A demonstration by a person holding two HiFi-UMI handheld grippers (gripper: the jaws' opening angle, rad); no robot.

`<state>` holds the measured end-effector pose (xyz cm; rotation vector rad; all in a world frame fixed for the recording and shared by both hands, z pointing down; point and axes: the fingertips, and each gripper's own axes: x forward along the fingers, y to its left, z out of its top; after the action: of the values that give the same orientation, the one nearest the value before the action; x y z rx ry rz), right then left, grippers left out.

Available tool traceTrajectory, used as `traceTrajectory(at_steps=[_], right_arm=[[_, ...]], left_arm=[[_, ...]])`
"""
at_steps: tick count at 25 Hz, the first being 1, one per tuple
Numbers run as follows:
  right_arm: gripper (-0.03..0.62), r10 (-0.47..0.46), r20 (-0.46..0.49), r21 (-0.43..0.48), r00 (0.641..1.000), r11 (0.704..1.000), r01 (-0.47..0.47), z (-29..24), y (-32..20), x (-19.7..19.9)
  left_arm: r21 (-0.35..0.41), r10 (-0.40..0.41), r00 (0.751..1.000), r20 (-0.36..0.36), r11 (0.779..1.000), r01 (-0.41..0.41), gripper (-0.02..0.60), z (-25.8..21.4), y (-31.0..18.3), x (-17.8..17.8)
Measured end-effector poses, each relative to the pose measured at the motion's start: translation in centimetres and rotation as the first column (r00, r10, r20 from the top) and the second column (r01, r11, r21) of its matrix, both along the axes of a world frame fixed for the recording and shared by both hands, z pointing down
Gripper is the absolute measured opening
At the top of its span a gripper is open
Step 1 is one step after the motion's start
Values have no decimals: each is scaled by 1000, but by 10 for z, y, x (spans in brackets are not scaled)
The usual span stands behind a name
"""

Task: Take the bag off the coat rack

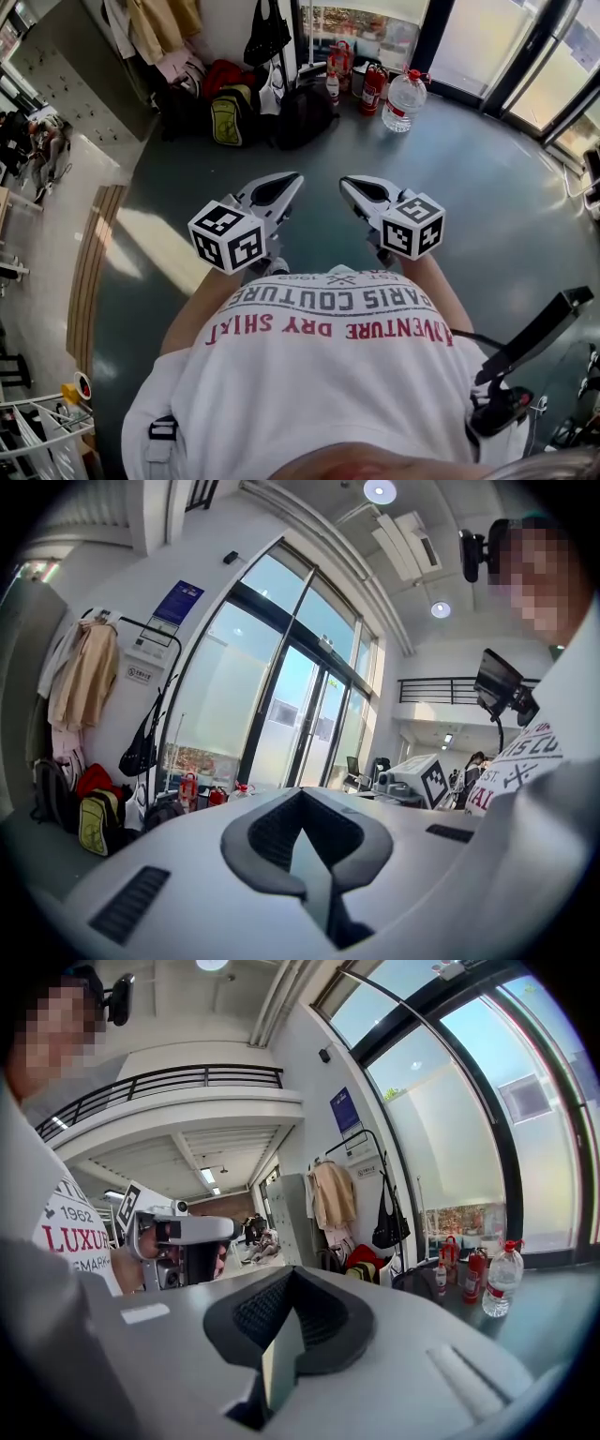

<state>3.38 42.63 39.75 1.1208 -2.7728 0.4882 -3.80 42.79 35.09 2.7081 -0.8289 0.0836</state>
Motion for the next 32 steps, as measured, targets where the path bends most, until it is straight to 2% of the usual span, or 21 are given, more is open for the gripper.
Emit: traceTrajectory(at_steps=[4,9,12,16,20,23,27,32], right_arm=[[2,-8,32,-19,999,1000,9,-4,0,3],[2,-19,102,-53,995,998,25,-3,-14,4],[2,-17,95,-61,995,998,23,4,-35,0],[2,-62,110,-53,992,996,68,10,-73,-10],[2,-47,98,-75,994,996,55,23,-140,-20],[2,-35,94,-109,995,993,46,38,-208,-33],[2,-22,105,-142,994,989,36,49,-318,-49],[2,10,84,-130,996,991,1,35,-466,-71]], left_arm=[[17,16,999,37,1000,-17,2,0,-1,7],[-10,25,999,40,1000,-25,2,7,-15,11],[-33,32,999,31,999,-31,2,13,-35,7],[-46,31,998,46,999,-29,2,25,-80,0],[-54,14,999,52,998,-11,2,41,-148,-16],[-93,41,998,37,995,-37,2,54,-213,-29],[-112,52,999,11,992,-51,2,59,-325,-47],[-79,38,999,11,996,-37,2,42,-473,-82]])
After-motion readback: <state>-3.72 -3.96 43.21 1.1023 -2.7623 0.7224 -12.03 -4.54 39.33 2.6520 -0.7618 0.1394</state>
